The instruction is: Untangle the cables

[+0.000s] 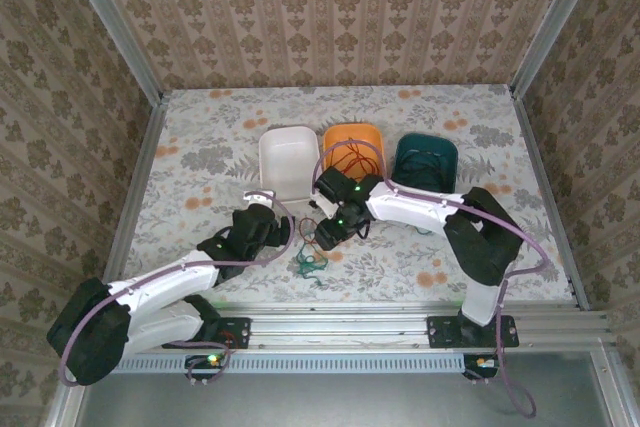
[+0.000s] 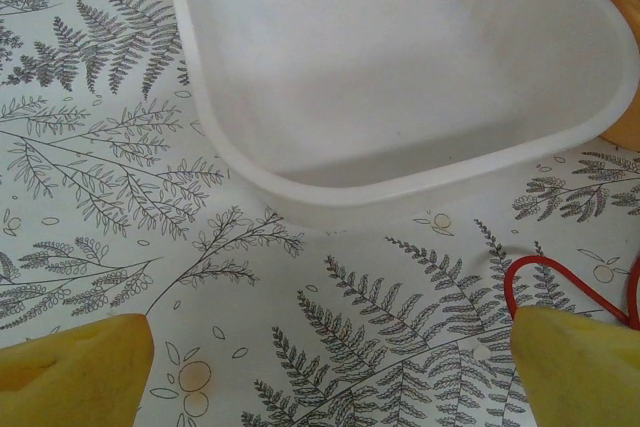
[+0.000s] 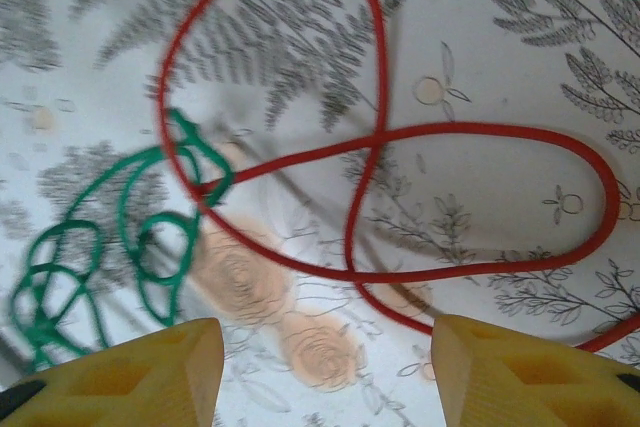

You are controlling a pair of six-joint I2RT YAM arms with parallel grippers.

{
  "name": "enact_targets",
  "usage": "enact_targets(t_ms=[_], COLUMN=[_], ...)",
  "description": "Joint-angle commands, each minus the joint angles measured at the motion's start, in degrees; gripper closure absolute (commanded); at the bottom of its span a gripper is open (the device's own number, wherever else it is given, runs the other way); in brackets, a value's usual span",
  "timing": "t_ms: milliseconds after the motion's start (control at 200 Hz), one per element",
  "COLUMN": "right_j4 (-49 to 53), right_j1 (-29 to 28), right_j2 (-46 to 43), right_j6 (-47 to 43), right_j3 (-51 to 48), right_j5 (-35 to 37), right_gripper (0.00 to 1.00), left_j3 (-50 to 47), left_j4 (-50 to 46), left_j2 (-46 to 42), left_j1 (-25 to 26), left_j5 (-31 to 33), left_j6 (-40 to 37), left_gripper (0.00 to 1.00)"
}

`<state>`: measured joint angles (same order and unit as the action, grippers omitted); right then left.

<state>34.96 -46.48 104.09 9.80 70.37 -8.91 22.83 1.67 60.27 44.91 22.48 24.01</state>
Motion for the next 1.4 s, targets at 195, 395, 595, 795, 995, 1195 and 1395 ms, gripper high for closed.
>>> enact_targets(t_ms=[195,395,595,795,995,1195,1395], right_j4=[2.21,2.78,3.5,2.36,0.02,-3.92,-3.93], right_j1=[-1.9,-3.76,-4.14,-4.16,-2.68,-0.23,1.29], right_j2=[4.08,5.02,6.73,9.39,8.59,2.48,-3.49], right_j6=[-3.68,-5.22,-6.65,-7.52,-4.86,-1.28,0.64], right_j3=[2.67,3.34,5.07,6.79,5.44,1.44,-1.01], right_j5=[7.94,11.92,13.05,11.71,9.05,4.95,2.79], right_gripper=[0.4,0.4,0.4,0.45,0.85,0.91,0.93], left_j3=[-0.44,-0.77,-0.69,-0.49,0.85,2.19,3.51], left_j4=[-0.44,0.17,0.53,0.7,-0.96,-1.58,0.24], left_j2=[-0.24,0.54,1.07,1.02,1.14,4.7,10.81], left_j1=[-0.32,-0.26,-0.29,-0.26,3.02,7.64,8.89], left_j5=[-1.02,-1.96,-2.84,-6.0,-9.95,-10.37,-9.48], left_j6=[1.74,1.85,1.53,-0.9,-6.16,-9.2,-10.19], left_gripper=[0.07,0.07,0.07,0.07,0.08,0.1,0.11])
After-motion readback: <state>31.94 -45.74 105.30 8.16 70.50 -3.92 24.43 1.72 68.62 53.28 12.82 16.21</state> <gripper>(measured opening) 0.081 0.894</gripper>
